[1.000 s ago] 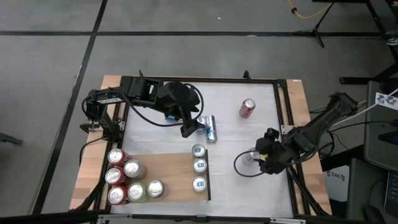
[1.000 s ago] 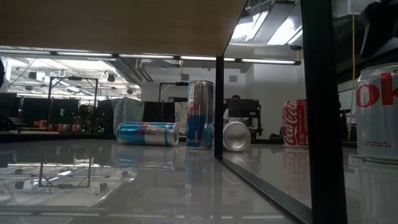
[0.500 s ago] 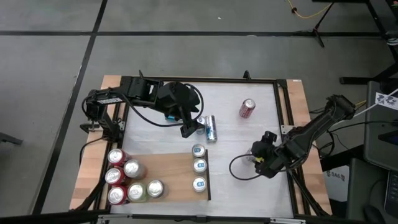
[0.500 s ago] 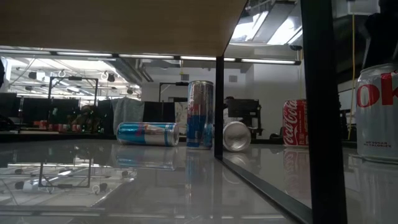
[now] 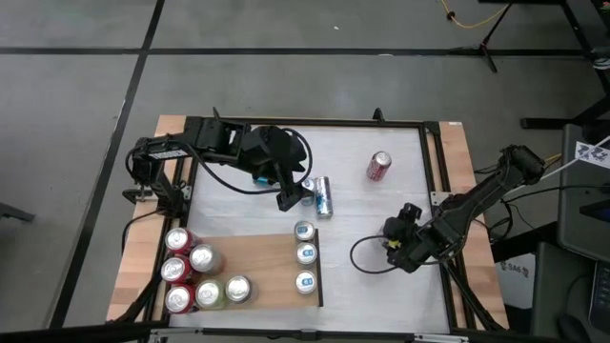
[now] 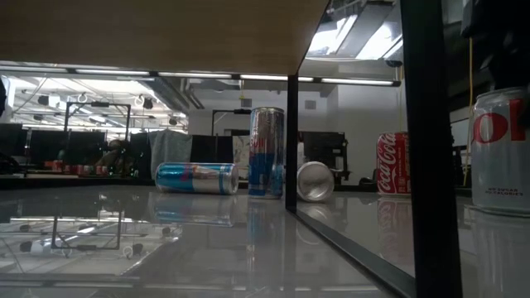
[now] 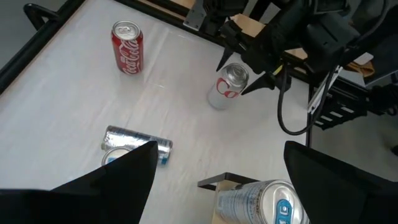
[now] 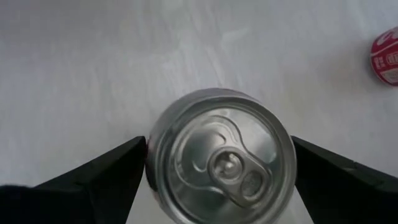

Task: Place canned beverage on shelf
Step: Put the silver soda can on the shelf aligned with the silver soda can

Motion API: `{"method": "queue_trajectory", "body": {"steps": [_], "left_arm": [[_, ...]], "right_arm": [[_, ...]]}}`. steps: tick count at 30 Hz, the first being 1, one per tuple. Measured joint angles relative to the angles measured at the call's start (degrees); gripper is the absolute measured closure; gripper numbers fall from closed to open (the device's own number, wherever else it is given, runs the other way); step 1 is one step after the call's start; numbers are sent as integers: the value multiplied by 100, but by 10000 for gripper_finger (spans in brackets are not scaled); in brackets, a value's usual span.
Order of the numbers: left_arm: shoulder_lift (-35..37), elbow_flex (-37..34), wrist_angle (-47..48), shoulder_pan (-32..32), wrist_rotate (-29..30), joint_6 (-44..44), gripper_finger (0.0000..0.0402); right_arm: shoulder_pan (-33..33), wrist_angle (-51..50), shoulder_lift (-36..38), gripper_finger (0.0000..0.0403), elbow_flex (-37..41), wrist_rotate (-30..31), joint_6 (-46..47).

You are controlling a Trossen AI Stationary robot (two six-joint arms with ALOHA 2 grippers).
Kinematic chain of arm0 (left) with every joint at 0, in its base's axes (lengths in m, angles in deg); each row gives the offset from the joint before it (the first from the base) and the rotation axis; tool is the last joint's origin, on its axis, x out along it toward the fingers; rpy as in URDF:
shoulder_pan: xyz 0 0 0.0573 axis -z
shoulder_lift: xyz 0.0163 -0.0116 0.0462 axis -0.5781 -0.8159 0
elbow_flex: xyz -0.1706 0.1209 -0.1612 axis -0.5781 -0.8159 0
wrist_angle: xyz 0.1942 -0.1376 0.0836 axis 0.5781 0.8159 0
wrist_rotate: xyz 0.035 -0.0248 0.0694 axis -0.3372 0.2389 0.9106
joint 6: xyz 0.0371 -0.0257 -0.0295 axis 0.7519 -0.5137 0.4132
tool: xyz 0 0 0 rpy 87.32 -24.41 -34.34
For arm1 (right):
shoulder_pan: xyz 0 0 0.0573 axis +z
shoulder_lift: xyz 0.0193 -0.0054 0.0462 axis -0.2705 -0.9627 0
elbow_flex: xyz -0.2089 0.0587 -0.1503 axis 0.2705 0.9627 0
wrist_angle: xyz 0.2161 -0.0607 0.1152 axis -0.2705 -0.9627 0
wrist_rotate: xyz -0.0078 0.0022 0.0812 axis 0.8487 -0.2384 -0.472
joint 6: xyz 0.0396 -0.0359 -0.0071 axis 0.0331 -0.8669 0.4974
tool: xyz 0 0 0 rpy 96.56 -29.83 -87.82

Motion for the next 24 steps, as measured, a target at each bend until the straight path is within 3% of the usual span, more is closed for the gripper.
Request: {"method": "queue_trajectory", "body": {"steps": [13, 21, 24], "left_arm": [[0, 0, 1, 0, -2, -2, 63], [0, 0, 14, -50, -41, 327, 63], [0, 0, 29, -160, -307, 529, 63]], "right_arm": [[-9, 308, 0, 39, 97, 33, 37], [-449, 368, 4, 123, 90, -2, -171], [-760, 495, 4, 123, 92, -13, -557]]}}
